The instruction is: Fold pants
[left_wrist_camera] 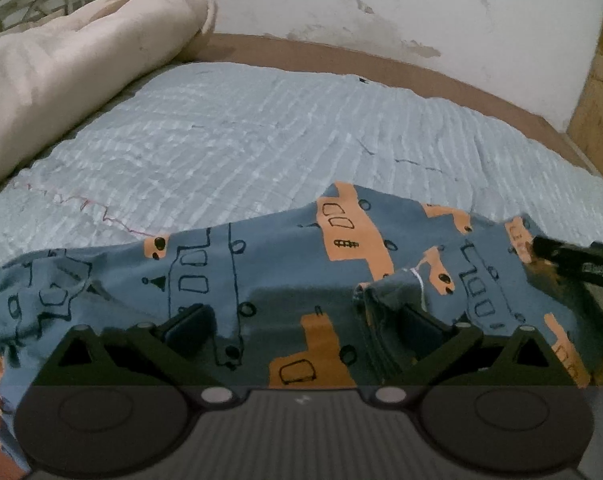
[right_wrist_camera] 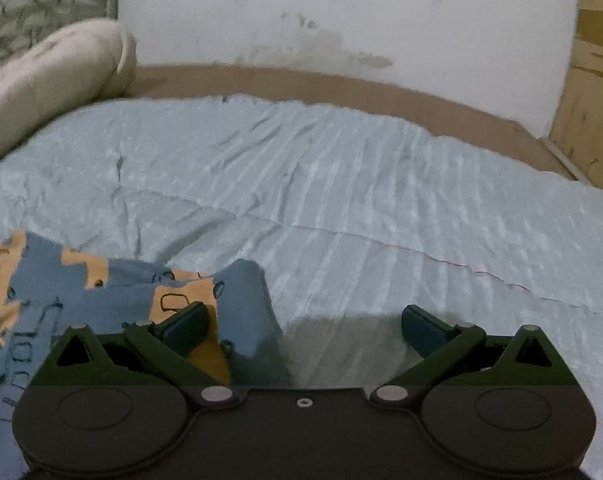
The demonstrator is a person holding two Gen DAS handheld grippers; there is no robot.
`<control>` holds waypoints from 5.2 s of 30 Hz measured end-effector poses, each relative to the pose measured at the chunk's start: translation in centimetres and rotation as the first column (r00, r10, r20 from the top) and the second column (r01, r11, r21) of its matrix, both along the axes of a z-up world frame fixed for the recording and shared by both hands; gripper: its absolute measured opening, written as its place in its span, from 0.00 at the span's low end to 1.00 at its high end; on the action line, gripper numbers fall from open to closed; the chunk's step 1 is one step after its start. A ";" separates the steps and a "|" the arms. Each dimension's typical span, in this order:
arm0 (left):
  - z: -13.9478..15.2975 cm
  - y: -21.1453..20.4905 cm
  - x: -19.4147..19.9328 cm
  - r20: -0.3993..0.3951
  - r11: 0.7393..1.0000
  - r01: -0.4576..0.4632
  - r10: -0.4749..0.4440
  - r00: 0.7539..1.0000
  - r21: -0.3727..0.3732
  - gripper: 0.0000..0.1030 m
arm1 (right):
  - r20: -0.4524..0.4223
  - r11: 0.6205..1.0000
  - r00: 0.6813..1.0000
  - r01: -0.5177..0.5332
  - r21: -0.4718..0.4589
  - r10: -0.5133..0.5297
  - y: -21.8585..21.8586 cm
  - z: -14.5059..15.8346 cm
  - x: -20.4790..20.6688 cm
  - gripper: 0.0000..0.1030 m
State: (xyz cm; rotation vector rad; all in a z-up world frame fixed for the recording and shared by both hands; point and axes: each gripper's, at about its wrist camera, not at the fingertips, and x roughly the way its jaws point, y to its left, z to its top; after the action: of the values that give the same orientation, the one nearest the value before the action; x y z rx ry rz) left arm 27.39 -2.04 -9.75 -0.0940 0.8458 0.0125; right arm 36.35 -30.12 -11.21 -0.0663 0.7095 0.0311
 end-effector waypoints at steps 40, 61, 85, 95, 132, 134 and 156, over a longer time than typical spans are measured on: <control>-0.7 17.0 -13.5 0.138 0.903 -0.279 0.337 0.931 -0.326 0.88 | 0.236 0.876 0.920 -0.376 0.303 0.313 8.6 -0.8 -13.3 0.99; -1.6 17.3 -13.5 0.053 0.784 -0.337 0.423 0.904 -0.522 0.26 | 0.233 0.860 0.921 -0.377 0.344 0.311 7.9 -1.0 -13.2 0.99; 4.8 11.3 -13.4 0.294 0.940 -0.229 0.300 0.907 -0.254 0.11 | 0.271 0.831 0.917 -0.384 0.401 0.293 6.8 -1.0 -13.5 0.99; 9.2 5.3 -10.7 0.412 0.989 0.030 0.033 0.910 -0.146 0.10 | 0.297 0.883 0.926 -0.329 0.334 0.233 7.1 0.4 -14.6 0.99; 6.2 -2.5 -8.2 0.212 0.948 0.287 -0.255 0.943 -0.137 0.99 | 0.248 0.980 0.961 0.079 0.185 -0.125 -3.9 0.6 -21.1 0.99; 5.1 -1.1 -7.7 0.165 0.969 0.205 -0.182 0.969 -0.137 0.99 | 0.258 0.972 0.958 0.061 0.227 -0.120 -3.7 1.2 -20.9 0.99; 2.2 -2.8 -10.4 0.153 0.963 0.243 -0.225 0.962 -0.113 0.39 | 0.062 0.889 0.998 -0.032 0.456 0.005 -0.1 1.6 -13.8 0.50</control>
State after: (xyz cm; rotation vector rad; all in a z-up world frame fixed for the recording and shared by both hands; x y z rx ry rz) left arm 16.96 -4.81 -7.55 -0.1164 0.7137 -0.2706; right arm 22.52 -30.26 -9.57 0.3788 0.6265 0.2137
